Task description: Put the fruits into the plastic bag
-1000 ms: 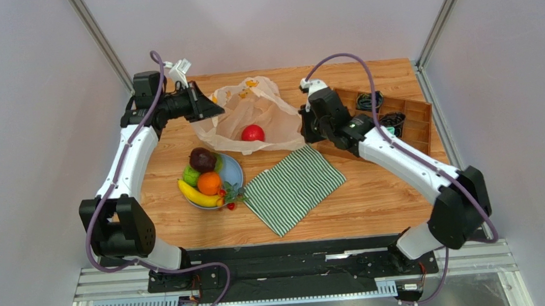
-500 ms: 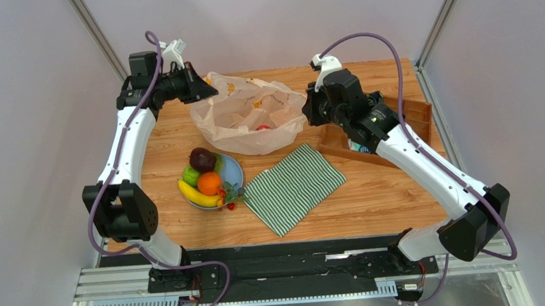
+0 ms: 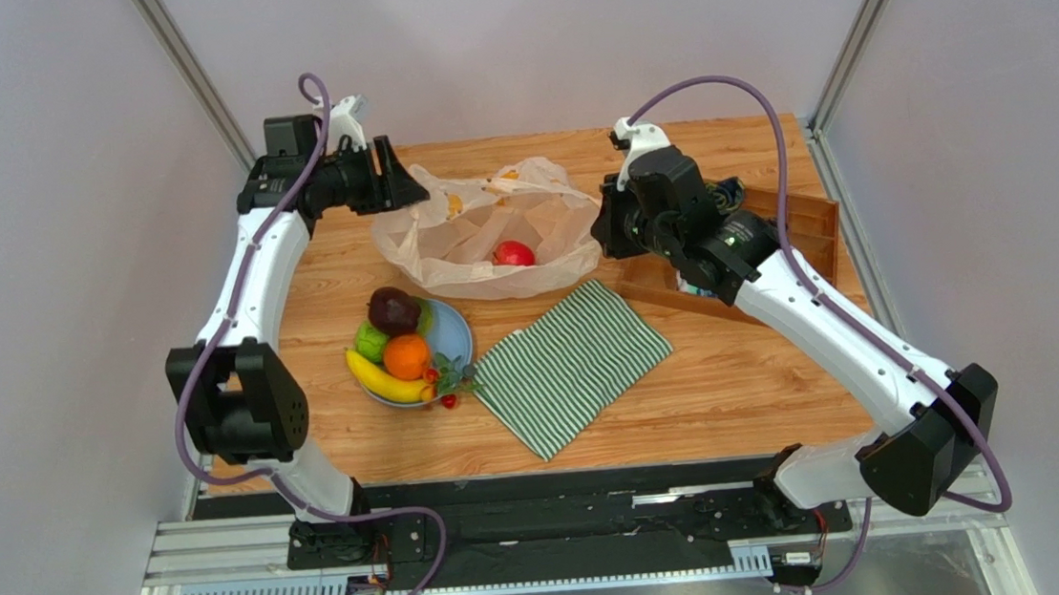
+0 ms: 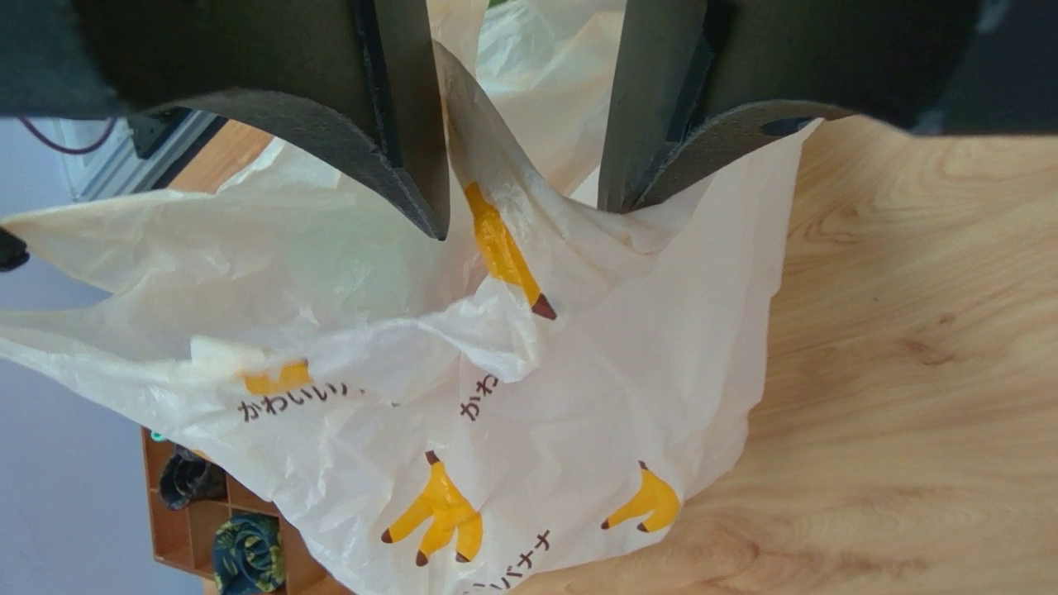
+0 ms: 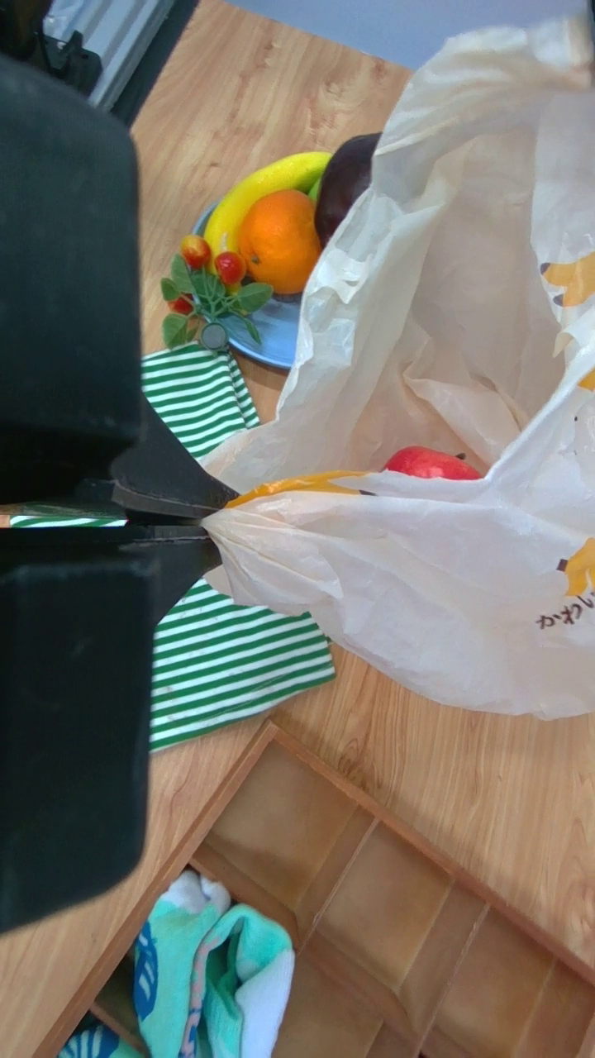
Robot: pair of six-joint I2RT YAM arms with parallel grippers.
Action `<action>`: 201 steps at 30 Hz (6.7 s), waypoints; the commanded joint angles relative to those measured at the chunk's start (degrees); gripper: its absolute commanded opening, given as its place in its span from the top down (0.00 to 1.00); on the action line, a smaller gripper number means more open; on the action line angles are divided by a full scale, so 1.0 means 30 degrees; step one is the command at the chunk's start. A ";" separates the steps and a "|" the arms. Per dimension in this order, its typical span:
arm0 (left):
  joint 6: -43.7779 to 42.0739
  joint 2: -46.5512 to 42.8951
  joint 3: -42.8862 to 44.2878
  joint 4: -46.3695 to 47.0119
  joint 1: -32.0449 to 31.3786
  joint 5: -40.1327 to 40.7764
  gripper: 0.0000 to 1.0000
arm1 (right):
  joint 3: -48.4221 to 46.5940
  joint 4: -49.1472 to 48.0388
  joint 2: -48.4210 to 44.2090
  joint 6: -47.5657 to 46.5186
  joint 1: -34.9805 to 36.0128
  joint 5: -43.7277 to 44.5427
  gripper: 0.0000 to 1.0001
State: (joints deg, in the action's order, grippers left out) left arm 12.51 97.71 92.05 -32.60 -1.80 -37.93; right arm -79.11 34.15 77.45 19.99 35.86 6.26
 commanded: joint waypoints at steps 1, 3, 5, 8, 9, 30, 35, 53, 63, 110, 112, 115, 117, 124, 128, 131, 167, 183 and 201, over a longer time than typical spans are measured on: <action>-0.1238 -0.3499 -0.1120 0.1637 -0.0073 0.0923 0.35 | -0.1050 0.0743 -0.0739 0.0456 0.0118 0.2334 1.00; -0.1475 -0.4412 -0.1792 0.1813 -0.0073 0.1885 0.28 | -0.1051 0.0862 -0.0739 0.0602 0.0118 0.2803 1.00; -0.1622 -0.5876 -0.2409 0.2017 -0.0073 0.3434 0.22 | -0.0848 0.0805 -0.0739 0.0924 0.0089 0.2980 1.00; -0.1389 -0.8247 -0.4165 0.2544 -0.0073 0.6330 0.18 | -0.0700 0.0891 -0.0593 0.1305 0.0119 0.3478 1.00; -0.1330 -0.8892 -0.5214 0.2691 -0.0073 0.7099 0.18 | -0.0700 0.0921 -0.0534 0.1335 0.0147 0.3653 1.00; 0.2651 -1.4732 -1.3896 0.1812 0.2359 0.7872 0.01 | -0.0466 0.0335 -0.0357 0.1570 0.0177 0.2541 1.00; 0.3416 -1.3296 -1.4247 0.2779 0.2359 0.6172 0.04 | -0.0261 0.0189 -0.0621 0.1570 0.0177 0.2454 1.00; 0.5496 -1.0160 -1.4775 0.4128 0.2359 0.6112 0.04 | 0.0384 -0.0544 -0.0944 0.1511 0.0148 0.1751 1.00; 0.5936 -0.9427 -1.4951 0.4509 0.2359 0.6170 0.04 | 0.0589 -0.0719 -0.1002 0.1599 0.0177 0.1575 1.00; 0.5438 -1.1504 -1.4922 0.3953 0.2768 0.8041 0.41 | 0.1087 -0.1042 -0.1500 0.1804 0.0177 0.1223 1.00; 0.5292 -1.2381 -1.5038 0.3981 0.2915 0.8307 0.46 | 0.1116 -0.1042 -0.1529 0.1804 0.0177 0.1194 1.00; 0.5117 -1.4050 -1.5243 0.4683 0.2974 0.8834 0.50 | 0.1087 -0.0954 -0.1500 0.1746 0.0177 0.1135 1.00; 0.4708 -1.5310 -1.5128 0.5180 0.2974 0.8748 0.51 | 0.1029 -0.0954 -0.1500 0.1774 0.0177 0.1077 1.00; 0.3682 -1.7364 -1.2439 0.5213 0.1547 0.8274 0.54 | 0.0911 -0.0954 -0.1325 0.1629 0.0148 0.0726 1.00; 0.2659 -1.7718 -1.0882 0.5504 -0.2289 1.0529 0.55 | 0.0911 -0.1100 -0.1266 0.1570 0.0148 0.0521 1.00; 0.1810 -1.6698 -0.9622 0.5768 -0.6566 1.2904 0.56 | 0.0940 -0.1100 -0.1237 0.1511 0.0148 0.0432 1.00; -0.0538 -0.1137 -0.3115 0.3748 -1.0796 1.4666 0.44 | 0.1263 -0.0456 -0.1969 0.1453 0.0148 -0.0154 1.00; -0.0830 0.0242 -0.2559 0.2371 -1.0678 1.3876 0.06 | 0.1351 -0.0515 -0.1705 0.1569 0.0177 -0.0241 1.00; -0.2910 -0.4843 -0.4985 0.4970 -1.0649 0.8049 0.02 | 0.1292 -0.0485 -0.1442 0.1658 0.0177 0.0022 1.00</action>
State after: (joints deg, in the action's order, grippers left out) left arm 6.96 94.35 80.29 -24.62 -33.98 -5.30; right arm -74.89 33.71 73.43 24.62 36.10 5.93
